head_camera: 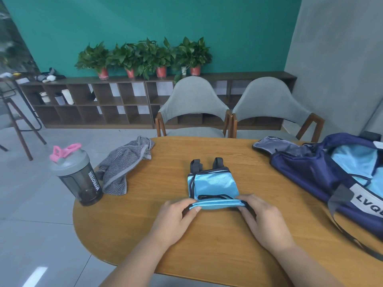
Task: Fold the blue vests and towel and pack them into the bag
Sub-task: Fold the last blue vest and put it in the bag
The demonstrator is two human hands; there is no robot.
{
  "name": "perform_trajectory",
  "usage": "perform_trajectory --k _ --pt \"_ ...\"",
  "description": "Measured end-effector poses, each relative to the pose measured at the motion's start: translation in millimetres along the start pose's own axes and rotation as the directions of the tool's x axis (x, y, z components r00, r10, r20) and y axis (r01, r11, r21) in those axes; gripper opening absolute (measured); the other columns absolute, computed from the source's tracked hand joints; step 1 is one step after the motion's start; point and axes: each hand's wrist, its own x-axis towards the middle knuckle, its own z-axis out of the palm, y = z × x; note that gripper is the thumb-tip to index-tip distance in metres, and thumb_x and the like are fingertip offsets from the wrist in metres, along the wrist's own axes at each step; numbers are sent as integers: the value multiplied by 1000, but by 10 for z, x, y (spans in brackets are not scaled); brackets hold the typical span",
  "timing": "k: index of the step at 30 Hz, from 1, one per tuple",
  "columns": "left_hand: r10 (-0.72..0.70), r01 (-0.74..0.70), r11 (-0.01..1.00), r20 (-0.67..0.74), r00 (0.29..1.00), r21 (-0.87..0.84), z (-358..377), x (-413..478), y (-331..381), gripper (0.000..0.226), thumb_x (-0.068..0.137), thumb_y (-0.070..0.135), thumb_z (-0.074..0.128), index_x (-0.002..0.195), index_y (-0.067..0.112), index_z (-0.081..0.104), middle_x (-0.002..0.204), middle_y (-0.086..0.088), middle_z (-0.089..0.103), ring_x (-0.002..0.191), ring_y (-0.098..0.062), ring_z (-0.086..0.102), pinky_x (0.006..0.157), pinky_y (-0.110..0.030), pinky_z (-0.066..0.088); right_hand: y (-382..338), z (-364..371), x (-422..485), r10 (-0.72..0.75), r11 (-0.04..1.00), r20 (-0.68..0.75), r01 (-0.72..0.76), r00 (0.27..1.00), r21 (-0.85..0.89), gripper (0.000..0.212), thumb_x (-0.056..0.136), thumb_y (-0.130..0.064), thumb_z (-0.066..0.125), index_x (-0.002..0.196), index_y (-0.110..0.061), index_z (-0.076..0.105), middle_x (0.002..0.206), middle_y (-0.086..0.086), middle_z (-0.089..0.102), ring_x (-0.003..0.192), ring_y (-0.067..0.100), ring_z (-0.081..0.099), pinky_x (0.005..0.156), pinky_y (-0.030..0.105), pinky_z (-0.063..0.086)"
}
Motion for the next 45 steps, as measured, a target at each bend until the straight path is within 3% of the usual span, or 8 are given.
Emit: perform_trajectory --k 8,13,17,31,34,37,40,45 --pt "-27 15 977 -56 998 -212 -41 -48 214 23 101 49 64 121 41 70 75 14 66 72 -10 62 71 -27 50 -97 -120 75 195 944 28 -195 980 267 29 98 -19 69 116 -42 65 103 -21 71 94 7 69 85 17 52" --pt "-182 137 898 -70 981 -418 -84 153 315 7 103 33 66 104 36 72 54 9 41 54 -11 35 54 -23 28 -64 -85 416 245 927 124 -270 962 260 23 103 -23 62 115 -42 63 69 4 51 61 10 49 59 21 38" --pt "-304 252 890 -84 949 -380 -55 377 323 9 102 32 65 95 31 72 52 9 47 48 -11 33 49 -27 27 -52 8 744 313 918 154 -340 937 203 18 104 -25 59 110 -40 67 60 -8 47 54 8 42 50 22 33" --pt "-376 372 925 -53 925 -73 66 512 271 17 103 39 58 104 30 72 60 8 58 59 -11 54 49 -28 33 -33 338 819 324 946 175 -323 930 -33 10 101 -32 60 98 -36 69 102 -7 64 86 16 62 78 35 49" --pt "-343 353 934 -132 930 53 49 530 350 13 101 36 59 105 31 71 88 8 60 86 -17 61 66 -30 44 -12 369 825 312 950 197 -300 929 -91 12 102 -32 55 99 -33 66 105 -4 62 86 17 62 75 36 48" --pt "8 64 967 -282 959 246 89 493 477 12 96 25 63 105 27 70 105 7 56 98 -19 54 82 -36 46 -33 393 858 354 931 242 -315 903 -187 18 104 -34 49 107 -29 66 110 -3 57 102 21 59 80 36 48" --pt "294 -255 904 -66 953 344 276 373 549 31 100 24 54 128 22 69 129 6 61 121 -18 56 102 -37 47 -32 422 856 365 899 242 -273 899 -342 23 106 -38 42 112 -29 63 104 -3 45 110 25 49 89 38 45" --pt "115 -174 911 176 978 373 381 293 362 56 113 43 25 165 23 29 171 4 26 160 -14 16 132 -37 6 -29 490 743 344 869 137 -260 929 -420 22 106 -40 31 109 -38 53 107 -8 39 108 21 40 90 37 36"
